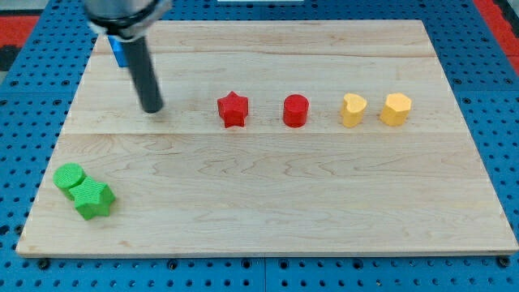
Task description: Slide the green star close to the red star
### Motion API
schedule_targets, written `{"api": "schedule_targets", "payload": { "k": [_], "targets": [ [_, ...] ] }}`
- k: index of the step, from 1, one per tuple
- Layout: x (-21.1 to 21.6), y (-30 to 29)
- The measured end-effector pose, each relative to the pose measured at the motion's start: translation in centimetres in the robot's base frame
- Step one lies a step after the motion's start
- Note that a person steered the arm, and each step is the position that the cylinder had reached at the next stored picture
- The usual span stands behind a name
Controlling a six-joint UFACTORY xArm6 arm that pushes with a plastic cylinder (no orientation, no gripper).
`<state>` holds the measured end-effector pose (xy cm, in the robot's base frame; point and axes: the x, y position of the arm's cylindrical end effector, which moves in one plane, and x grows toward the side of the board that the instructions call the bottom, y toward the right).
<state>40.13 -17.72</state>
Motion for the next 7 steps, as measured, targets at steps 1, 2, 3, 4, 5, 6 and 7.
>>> {"api": "schedule_targets", "payload": {
  "k": [1,2,3,4,5,6,7],
  "targets": [
    [5.2,7.0],
    [14.6,10.9],
    [16.5,3.2],
    [18.8,0.1],
    [19.5,-2.4],
    [15.8,-4.7],
    [13.7,-3.8]
  ]
}}
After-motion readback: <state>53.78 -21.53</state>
